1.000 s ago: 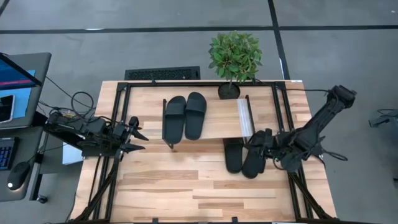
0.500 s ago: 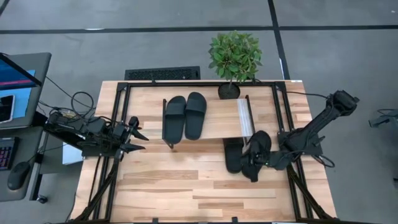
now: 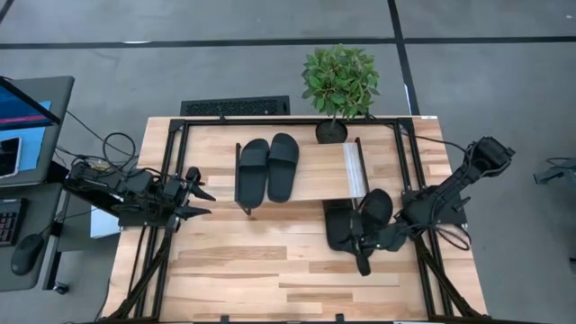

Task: Pick and place slides into the shelf
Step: Put the black slide on the shelf

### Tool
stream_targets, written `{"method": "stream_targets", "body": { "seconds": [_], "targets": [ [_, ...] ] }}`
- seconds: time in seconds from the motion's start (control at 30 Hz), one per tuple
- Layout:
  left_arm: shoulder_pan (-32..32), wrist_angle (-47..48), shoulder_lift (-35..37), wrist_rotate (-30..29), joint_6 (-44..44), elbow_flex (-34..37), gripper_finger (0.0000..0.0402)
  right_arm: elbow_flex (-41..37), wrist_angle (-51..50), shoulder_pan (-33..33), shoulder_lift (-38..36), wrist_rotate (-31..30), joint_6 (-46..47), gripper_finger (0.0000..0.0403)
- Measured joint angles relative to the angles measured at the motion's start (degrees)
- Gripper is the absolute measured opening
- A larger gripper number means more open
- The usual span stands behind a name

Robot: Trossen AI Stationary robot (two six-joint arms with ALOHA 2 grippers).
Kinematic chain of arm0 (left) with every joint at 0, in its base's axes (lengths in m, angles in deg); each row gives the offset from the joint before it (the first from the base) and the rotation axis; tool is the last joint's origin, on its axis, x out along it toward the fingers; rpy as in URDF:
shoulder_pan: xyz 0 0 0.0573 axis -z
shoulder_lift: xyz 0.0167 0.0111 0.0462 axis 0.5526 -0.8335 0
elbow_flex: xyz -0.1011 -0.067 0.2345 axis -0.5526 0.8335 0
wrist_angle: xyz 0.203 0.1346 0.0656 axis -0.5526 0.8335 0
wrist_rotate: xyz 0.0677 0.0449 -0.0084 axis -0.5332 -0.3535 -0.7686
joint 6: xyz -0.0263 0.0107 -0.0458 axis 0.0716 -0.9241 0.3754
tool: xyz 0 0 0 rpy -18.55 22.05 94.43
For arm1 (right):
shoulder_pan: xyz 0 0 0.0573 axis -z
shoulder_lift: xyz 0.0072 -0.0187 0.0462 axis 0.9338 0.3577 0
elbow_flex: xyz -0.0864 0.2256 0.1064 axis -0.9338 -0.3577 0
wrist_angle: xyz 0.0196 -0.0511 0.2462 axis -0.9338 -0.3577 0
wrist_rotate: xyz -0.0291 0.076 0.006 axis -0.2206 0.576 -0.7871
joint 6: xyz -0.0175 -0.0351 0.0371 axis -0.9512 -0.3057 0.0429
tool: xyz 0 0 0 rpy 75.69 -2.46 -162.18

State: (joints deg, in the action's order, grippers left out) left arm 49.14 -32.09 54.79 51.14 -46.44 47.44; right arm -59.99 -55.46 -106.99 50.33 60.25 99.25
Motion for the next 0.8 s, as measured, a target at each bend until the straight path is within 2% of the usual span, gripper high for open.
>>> {"method": "stream_targets", "body": {
  "seconds": [0.13,0.33,0.53,0.67,0.8],
  "targets": [
    [0.0,-0.8,0.0,0.0,0.0,0.0,0.016,3.6,-6.4,0.0,1.8,2.0,-0.4,0.0027],
    [0.0,-2.6,0.0,0.1,-1.7,0.0,0.016,11.9,-15.7,-2.2,5.1,4.6,-0.4,0.0112],
    [0.0,-2.5,0.0,0.1,-2.2,0.0,0.016,21.7,-36.1,-3.1,9.8,7.9,-0.4,0.0185],
    [0.0,-2.4,0.0,1.1,-2.0,0.0,0.016,27.8,-50.8,-1.2,14.7,8.0,-0.4,0.0202],
    [0.0,-2.4,0.0,2.4,-0.9,0.0,0.016,32.9,-60.8,0.9,19.9,8.9,-0.4,0.0199]
  ]
}}
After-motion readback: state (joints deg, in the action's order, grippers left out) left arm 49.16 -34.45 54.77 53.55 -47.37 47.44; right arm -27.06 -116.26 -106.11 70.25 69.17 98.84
